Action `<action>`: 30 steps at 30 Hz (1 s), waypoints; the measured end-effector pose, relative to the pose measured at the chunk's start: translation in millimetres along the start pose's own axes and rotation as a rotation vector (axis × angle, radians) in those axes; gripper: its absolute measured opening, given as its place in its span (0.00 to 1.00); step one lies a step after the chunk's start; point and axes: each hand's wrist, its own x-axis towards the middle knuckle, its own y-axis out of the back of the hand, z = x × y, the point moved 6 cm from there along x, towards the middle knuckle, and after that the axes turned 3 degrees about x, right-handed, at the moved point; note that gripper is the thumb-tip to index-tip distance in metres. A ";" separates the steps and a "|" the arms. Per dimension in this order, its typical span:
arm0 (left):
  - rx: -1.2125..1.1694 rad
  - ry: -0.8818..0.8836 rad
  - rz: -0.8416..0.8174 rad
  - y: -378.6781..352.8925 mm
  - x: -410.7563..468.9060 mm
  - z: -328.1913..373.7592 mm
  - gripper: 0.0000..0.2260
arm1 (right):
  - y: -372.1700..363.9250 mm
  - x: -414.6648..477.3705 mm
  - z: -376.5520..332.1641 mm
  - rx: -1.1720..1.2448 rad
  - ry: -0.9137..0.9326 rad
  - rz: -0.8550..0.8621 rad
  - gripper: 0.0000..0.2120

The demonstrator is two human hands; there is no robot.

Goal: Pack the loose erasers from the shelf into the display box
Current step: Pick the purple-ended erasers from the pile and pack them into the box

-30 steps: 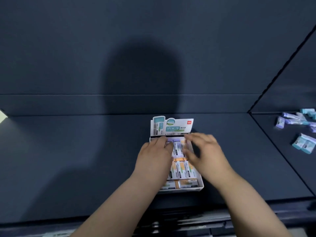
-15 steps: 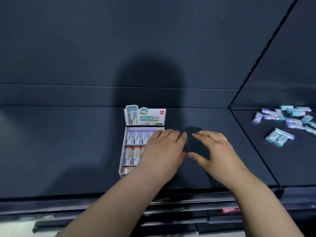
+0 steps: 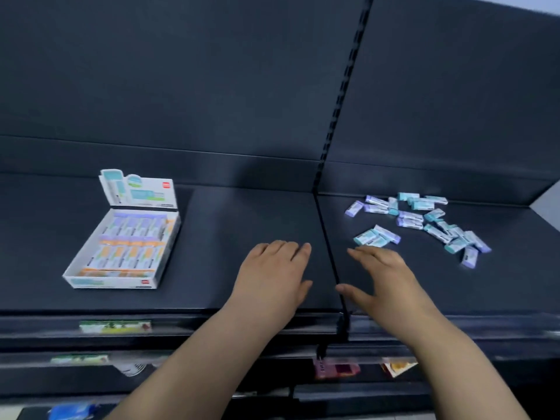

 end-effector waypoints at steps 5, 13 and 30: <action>0.003 -0.003 -0.030 -11.7 18.2 13.4 0.27 | 0.4 2.2 29.1 0.032 -0.055 -0.005 0.32; 0.003 -0.067 -0.053 -25.2 69.2 14.5 0.26 | 10.9 30.4 73.3 -0.018 -0.171 0.020 0.28; 0.033 0.110 -0.102 -66.8 143.6 73.7 0.26 | -12.2 111.5 178.6 0.041 -0.110 -0.242 0.18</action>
